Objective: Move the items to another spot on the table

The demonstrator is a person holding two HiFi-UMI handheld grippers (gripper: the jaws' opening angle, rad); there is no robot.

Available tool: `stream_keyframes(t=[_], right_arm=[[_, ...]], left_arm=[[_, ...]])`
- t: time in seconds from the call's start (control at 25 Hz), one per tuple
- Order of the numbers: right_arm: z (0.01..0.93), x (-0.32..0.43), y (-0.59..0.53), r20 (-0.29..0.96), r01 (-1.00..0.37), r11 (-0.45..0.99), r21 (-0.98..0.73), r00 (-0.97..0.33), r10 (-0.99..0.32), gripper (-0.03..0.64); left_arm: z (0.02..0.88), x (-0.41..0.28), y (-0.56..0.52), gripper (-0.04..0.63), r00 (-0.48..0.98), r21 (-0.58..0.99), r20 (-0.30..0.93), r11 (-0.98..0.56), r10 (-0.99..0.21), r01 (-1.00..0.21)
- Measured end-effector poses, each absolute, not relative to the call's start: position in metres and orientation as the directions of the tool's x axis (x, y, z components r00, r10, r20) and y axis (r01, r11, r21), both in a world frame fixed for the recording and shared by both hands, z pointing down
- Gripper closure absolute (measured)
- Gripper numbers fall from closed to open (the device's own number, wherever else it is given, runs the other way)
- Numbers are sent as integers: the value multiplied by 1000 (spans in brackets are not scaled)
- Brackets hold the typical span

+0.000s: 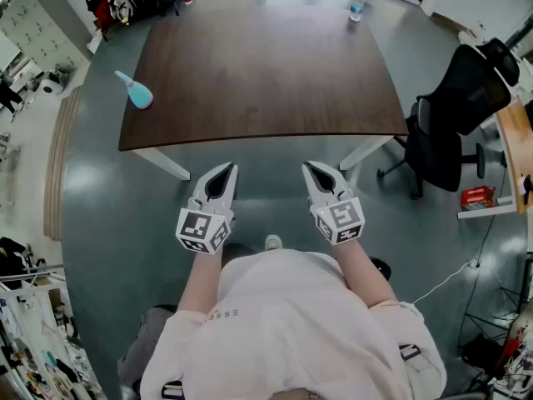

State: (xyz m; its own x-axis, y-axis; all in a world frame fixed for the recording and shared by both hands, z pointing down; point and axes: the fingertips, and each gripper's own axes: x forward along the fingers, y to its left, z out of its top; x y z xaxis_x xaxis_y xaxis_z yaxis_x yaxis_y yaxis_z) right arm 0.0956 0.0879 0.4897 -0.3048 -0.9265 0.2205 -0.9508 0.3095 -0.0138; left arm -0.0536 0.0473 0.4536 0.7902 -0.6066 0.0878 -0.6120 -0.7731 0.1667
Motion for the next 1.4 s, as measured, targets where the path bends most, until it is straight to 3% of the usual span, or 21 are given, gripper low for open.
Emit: stream_keyframes(t=[0.6,0.84,1.4], right_arm=[[492,107,87,206,-962,269,-43,-272,-940,626],[494,106,75,210,-948,315,-51,-319,-924,626],[500,4,-19,237,-902,425,-70,-429,-872,626]], left_arm=[[457,-53,48,588,785,171,94,-767,-613,-619],[456,-65,45,588,741,180,92,-720,-666,-670],[462,-189,-23,588,613,200,114,-587,-781,-785]])
